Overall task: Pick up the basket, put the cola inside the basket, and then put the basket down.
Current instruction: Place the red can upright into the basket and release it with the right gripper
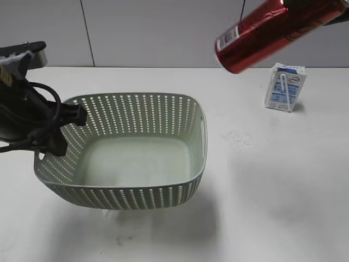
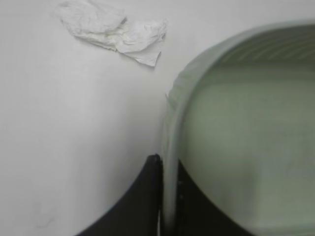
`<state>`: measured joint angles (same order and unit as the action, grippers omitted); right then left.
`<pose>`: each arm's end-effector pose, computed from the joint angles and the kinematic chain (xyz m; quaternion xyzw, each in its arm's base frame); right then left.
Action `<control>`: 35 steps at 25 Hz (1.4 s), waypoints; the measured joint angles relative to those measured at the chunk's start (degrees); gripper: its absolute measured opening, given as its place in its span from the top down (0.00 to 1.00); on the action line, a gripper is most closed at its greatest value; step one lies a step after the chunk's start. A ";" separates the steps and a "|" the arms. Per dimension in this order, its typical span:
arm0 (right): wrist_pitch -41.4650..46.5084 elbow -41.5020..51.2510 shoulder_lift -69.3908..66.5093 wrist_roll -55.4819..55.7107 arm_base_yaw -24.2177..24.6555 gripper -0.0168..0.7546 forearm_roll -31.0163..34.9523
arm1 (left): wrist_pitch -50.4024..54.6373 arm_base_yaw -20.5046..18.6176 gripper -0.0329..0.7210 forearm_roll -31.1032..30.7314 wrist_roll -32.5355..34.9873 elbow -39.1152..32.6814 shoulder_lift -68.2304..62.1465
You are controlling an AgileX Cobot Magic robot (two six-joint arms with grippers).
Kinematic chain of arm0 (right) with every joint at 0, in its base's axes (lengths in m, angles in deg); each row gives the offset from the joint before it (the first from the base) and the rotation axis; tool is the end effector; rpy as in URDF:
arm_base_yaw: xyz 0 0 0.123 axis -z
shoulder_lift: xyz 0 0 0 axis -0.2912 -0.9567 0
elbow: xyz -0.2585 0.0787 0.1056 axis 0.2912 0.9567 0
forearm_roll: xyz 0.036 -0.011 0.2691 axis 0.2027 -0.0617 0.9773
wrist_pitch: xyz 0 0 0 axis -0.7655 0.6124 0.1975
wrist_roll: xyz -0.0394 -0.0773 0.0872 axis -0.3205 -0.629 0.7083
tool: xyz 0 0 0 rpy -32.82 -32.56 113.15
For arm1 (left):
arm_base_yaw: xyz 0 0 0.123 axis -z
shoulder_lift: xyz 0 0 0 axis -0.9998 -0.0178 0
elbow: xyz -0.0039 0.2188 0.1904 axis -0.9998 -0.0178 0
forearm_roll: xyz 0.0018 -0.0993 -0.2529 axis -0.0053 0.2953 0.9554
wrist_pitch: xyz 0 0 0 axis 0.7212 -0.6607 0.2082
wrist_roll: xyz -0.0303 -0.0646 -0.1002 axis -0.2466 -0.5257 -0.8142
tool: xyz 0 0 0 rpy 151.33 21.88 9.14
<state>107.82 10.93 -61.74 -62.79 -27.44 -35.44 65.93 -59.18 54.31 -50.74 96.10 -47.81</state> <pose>0.2873 0.1125 0.3724 -0.0707 0.9119 0.2901 0.2815 0.2473 -0.1581 0.2050 0.0222 0.9810 -0.1393 0.1328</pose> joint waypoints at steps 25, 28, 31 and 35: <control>-13.72 1.89 -21.60 -2.80 -25.81 0.33 0.02 | 1.23 4.25 0.96 0.31 0.00 6.82 -9.45; -14.33 1.89 -21.87 -3.71 -25.86 0.29 0.14 | 1.23 4.25 0.96 0.31 0.00 6.82 -9.45; -14.40 1.89 -21.87 -4.42 -25.86 0.25 0.10 | 1.23 4.25 0.96 0.31 0.00 6.82 -9.45; -12.51 1.66 -21.87 -4.81 -25.86 0.23 -2.86 | 1.23 4.25 0.96 0.31 0.00 6.82 -9.45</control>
<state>95.32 12.59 -83.61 -67.60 -53.30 -38.30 67.16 -54.93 54.62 -50.74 102.92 -57.26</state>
